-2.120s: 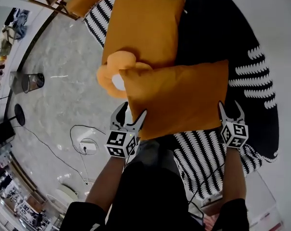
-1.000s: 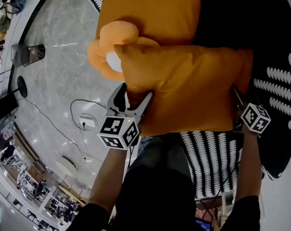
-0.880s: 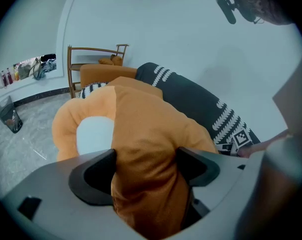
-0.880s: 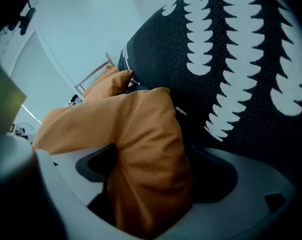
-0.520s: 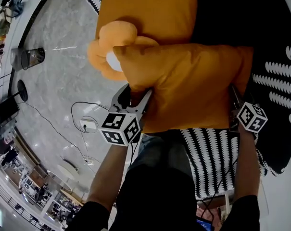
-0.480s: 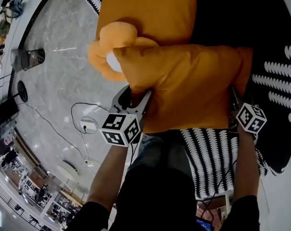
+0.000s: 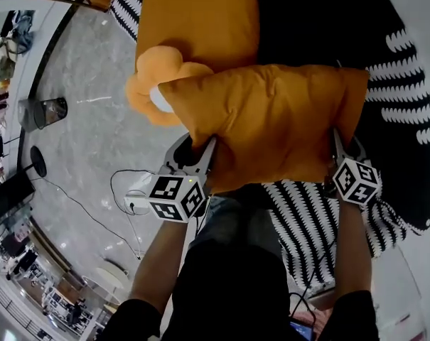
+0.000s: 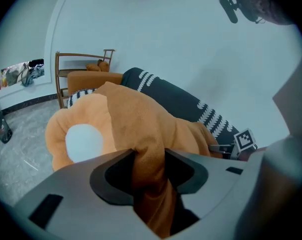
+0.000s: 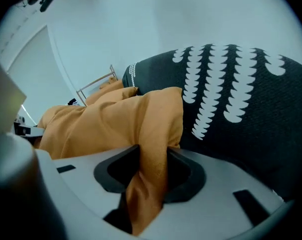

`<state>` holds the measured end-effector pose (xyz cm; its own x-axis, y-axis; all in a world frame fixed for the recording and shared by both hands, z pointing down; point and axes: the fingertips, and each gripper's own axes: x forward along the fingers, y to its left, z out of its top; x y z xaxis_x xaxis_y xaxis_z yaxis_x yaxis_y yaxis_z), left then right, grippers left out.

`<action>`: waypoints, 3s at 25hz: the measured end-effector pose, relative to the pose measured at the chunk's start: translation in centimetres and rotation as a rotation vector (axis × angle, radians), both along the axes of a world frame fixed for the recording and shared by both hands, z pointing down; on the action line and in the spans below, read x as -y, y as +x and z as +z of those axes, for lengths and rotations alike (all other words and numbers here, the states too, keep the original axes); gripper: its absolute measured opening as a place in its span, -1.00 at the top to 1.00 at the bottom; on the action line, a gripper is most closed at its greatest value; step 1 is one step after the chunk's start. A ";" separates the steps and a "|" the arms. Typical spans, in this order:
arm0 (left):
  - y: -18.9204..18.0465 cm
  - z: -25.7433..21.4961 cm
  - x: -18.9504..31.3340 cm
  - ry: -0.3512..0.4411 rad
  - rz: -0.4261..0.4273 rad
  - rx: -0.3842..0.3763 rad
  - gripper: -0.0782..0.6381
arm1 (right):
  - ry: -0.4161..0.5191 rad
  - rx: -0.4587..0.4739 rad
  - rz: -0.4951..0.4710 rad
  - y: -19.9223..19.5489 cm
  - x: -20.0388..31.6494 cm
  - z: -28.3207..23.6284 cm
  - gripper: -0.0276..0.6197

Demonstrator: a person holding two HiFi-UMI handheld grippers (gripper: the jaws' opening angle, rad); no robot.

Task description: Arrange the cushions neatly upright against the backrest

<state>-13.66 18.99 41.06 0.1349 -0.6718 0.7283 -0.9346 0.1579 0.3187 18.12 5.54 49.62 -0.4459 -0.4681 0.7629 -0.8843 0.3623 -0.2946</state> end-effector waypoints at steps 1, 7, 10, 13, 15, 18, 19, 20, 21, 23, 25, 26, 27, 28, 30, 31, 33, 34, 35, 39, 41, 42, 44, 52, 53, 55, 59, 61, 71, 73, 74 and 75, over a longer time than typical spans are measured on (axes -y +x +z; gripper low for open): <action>0.2 -0.4 0.3 0.012 0.021 0.007 0.25 | 0.004 0.006 0.022 0.5 -0.4 -0.3 0.42; 2.5 -1.7 1.9 0.105 0.185 0.057 0.25 | 0.049 0.038 0.179 4.6 -4.4 -1.4 0.42; 4.5 -1.5 2.6 0.130 0.258 0.051 0.25 | 0.072 0.044 0.266 7.4 -6.7 -1.7 0.42; 7.5 -1.7 3.7 0.146 0.357 0.040 0.25 | 0.081 0.040 0.379 10.6 -9.4 -2.3 0.43; 10.0 -2.2 4.1 0.152 0.423 0.035 0.25 | 0.076 0.038 0.442 13.2 -11.6 -2.9 0.43; 13.5 -2.5 4.4 0.163 0.515 0.034 0.24 | 0.074 0.036 0.528 16.3 -14.8 -3.0 0.43; 14.5 -2.4 4.6 0.169 0.547 0.033 0.24 | 0.078 0.036 0.562 17.2 -15.7 -2.9 0.43; 15.6 -2.4 4.8 0.175 0.576 0.031 0.24 | 0.084 0.034 0.597 18.1 -16.6 -2.9 0.43; 16.7 -2.6 4.9 0.182 0.599 0.028 0.24 | 0.090 0.033 0.628 19.0 -17.3 -3.1 0.43; 18.8 -3.5 5.0 0.198 0.631 0.020 0.23 | 0.103 0.028 0.675 21.0 -18.7 -4.3 0.43; 20.9 -4.2 5.2 0.220 0.663 0.010 0.22 | 0.123 0.025 0.717 22.9 -19.9 -5.3 0.43; 22.1 -4.3 5.5 0.234 0.685 0.004 0.22 | 0.135 0.023 0.741 23.9 -20.5 -5.6 0.42; 23.3 -4.1 5.7 0.248 0.711 -0.004 0.22 | 0.149 0.019 0.768 24.8 -21.2 -5.7 0.42; 24.5 -3.9 6.0 0.261 0.736 -0.014 0.22 | 0.164 0.013 0.794 25.8 -21.9 -5.7 0.42; 27.0 -3.4 6.4 0.285 0.782 -0.035 0.22 | 0.190 -0.004 0.844 27.7 -23.1 -5.8 0.43; 28.3 -3.3 6.7 0.297 0.807 -0.043 0.22 | 0.198 -0.015 0.869 28.5 -23.7 -5.8 0.42; 30.7 -2.9 7.5 0.319 0.853 -0.055 0.22 | 0.205 -0.038 0.912 30.3 -24.5 -5.7 0.42; 31.8 -2.7 7.8 0.327 0.869 -0.058 0.22 | 0.206 -0.046 0.927 31.1 -24.7 -5.5 0.42; 32.8 -2.5 7.9 0.332 0.882 -0.062 0.22 | 0.209 -0.051 0.940 31.8 -24.9 -5.3 0.42; 35.0 -3.5 9.0 0.357 0.931 -0.093 0.22 | 0.250 -0.076 0.986 33.3 -25.1 -6.8 0.42; 36.1 -4.6 9.9 0.379 0.942 -0.106 0.21 | 0.277 -0.092 0.997 34.3 -24.6 -8.0 0.42; 36.8 -5.0 10.4 0.391 0.945 -0.113 0.21 | 0.292 -0.099 1.002 34.9 -24.4 -8.5 0.42; 38.5 -5.7 11.3 0.416 0.954 -0.131 0.21 | 0.326 -0.112 1.021 36.5 -23.7 -9.5 0.42; 40.3 -7.0 15.7 0.489 0.979 -0.179 0.20 | 0.409 -0.149 1.089 38.5 -19.8 -11.3 0.41; 40.2 -6.8 16.2 0.491 0.977 -0.185 0.20 | 0.414 -0.155 1.087 38.3 -19.3 -11.3 0.41; 39.7 -6.4 17.4 0.493 0.972 -0.198 0.20 | 0.427 -0.169 1.085 37.9 -18.3 -11.4 0.41; 37.3 -5.3 19.3 0.481 0.954 -0.211 0.17 | 0.434 -0.188 1.078 36.6 -16.5 -11.1 0.36; 36.8 -3.9 19.9 0.464 0.963 -0.189 0.14 | 0.415 -0.197 1.076 36.5 -16.1 -9.7 0.30; 38.5 0.7 20.8 0.398 0.954 -0.097 -0.07 | 0.389 -0.274 1.135 38.6 -17.2 -5.9 0.17; 38.2 0.9 20.9 0.388 0.952 -0.090 -0.10 | 0.388 -0.283 1.144 38.4 -17.6 -5.9 0.15; 38.0 0.8 20.8 0.386 0.950 -0.090 -0.12 | 0.389 -0.283 1.149 38.4 -17.9 -6.0 0.13; 37.7 0.7 20.6 0.385 0.946 -0.092 -0.14 | 0.389 -0.282 1.152 38.4 -18.2 -6.1 0.11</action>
<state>24.08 -1.66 41.77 0.7752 -0.4473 0.4461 -0.5927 -0.7592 0.2687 56.52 23.71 43.52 0.5295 -0.6933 0.4889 -0.7597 -0.6440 -0.0904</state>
